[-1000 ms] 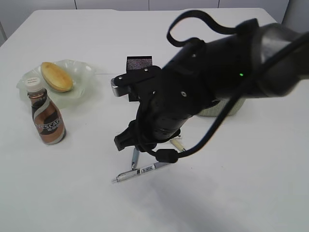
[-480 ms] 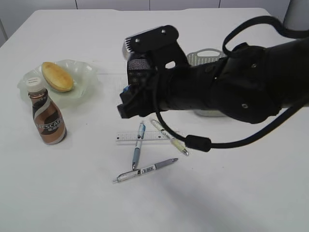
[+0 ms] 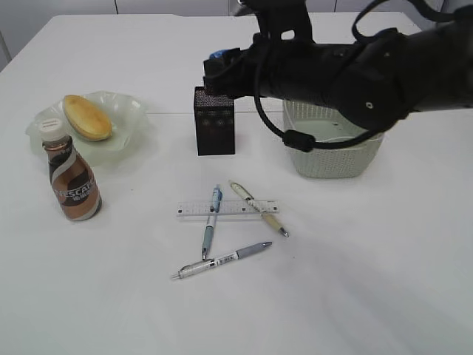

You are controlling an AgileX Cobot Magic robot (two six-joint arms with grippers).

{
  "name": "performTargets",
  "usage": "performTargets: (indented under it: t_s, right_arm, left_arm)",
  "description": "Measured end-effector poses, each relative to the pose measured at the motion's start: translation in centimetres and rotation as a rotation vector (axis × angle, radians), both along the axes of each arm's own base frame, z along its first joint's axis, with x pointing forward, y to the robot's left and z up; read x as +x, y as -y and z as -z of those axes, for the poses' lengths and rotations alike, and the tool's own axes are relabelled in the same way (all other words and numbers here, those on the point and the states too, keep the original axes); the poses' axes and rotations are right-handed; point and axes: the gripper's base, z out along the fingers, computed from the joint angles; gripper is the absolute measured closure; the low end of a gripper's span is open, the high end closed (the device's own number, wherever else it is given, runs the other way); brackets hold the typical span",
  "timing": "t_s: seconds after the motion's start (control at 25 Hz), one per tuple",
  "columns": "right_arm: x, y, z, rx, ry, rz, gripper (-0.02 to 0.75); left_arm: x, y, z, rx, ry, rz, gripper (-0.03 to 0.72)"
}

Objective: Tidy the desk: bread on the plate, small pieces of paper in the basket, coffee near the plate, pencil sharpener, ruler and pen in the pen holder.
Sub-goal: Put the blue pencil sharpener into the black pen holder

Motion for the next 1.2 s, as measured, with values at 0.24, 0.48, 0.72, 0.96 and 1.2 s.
performTargets:
  t_s: [0.24, 0.48, 0.72, 0.96, 1.2]
  right_arm:
    - [4.1, -1.4, 1.0, 0.012, 0.037, 0.01, 0.443]
    - [8.0, -1.9, 3.8, 0.003, 0.03, 0.038, 0.443]
    - [10.2, -1.8, 4.9, 0.001, 0.034, 0.064, 0.443]
    - [11.8, -1.3, 6.3, -0.006, 0.026, 0.087, 0.443]
    - [12.2, -1.3, 6.6, -0.008, 0.024, 0.092, 0.443]
  left_arm:
    - [0.0, 0.0, 0.0, 0.0, -0.002, 0.0, 0.263]
    - [-0.1, 0.0, 0.0, 0.001, -0.008, -0.001, 0.263]
    - [-0.1, 0.0, 0.0, 0.001, -0.01, -0.001, 0.263]
    - [-0.1, 0.0, 0.0, 0.003, -0.012, -0.001, 0.263]
    - [-0.1, -0.2, 0.0, 0.017, -0.01, -0.002, 0.263]
